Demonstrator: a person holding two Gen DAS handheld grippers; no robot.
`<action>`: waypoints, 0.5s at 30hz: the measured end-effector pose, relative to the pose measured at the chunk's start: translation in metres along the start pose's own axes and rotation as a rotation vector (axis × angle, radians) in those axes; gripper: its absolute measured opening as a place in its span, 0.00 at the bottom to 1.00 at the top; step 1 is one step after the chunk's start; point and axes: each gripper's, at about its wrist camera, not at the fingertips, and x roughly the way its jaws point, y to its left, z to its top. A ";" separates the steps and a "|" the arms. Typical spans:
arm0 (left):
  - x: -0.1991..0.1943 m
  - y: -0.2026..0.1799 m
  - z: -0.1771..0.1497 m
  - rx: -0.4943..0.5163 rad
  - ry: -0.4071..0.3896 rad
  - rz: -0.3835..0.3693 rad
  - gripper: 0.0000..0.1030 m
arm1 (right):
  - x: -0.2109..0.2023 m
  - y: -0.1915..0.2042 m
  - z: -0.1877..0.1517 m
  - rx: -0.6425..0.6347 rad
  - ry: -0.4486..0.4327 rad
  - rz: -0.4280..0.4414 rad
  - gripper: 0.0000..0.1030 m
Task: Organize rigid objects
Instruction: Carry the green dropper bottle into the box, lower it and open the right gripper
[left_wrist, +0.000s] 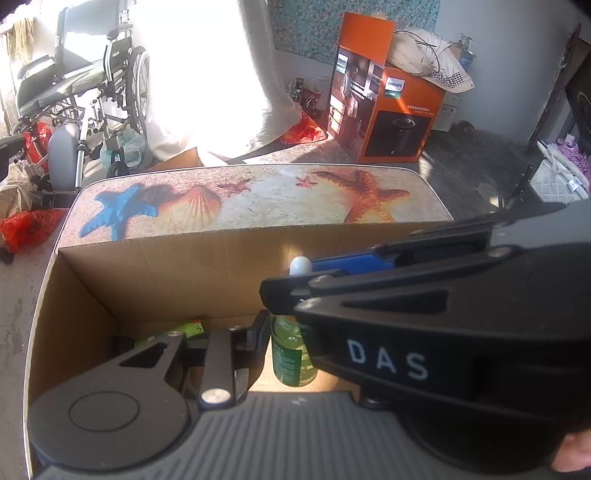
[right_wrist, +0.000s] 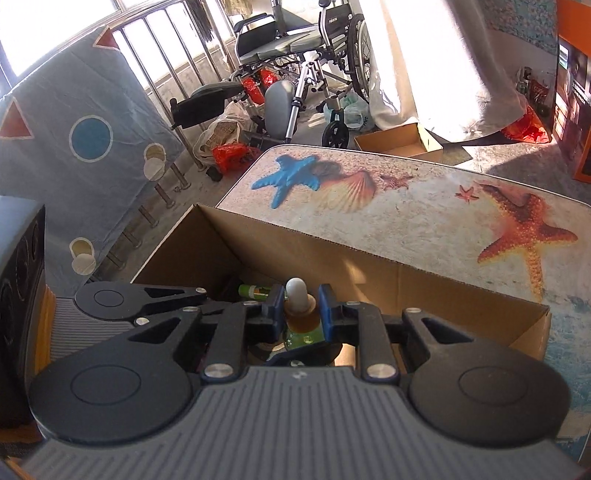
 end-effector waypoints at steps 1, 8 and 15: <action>0.003 0.001 0.000 -0.012 0.009 -0.001 0.33 | 0.008 -0.002 0.001 -0.003 0.005 -0.005 0.18; 0.019 0.005 0.000 -0.041 0.051 -0.029 0.39 | 0.034 -0.012 0.002 -0.024 0.017 -0.031 0.18; 0.008 0.001 -0.002 -0.034 0.037 -0.027 0.50 | 0.024 -0.009 0.001 -0.028 0.010 -0.038 0.39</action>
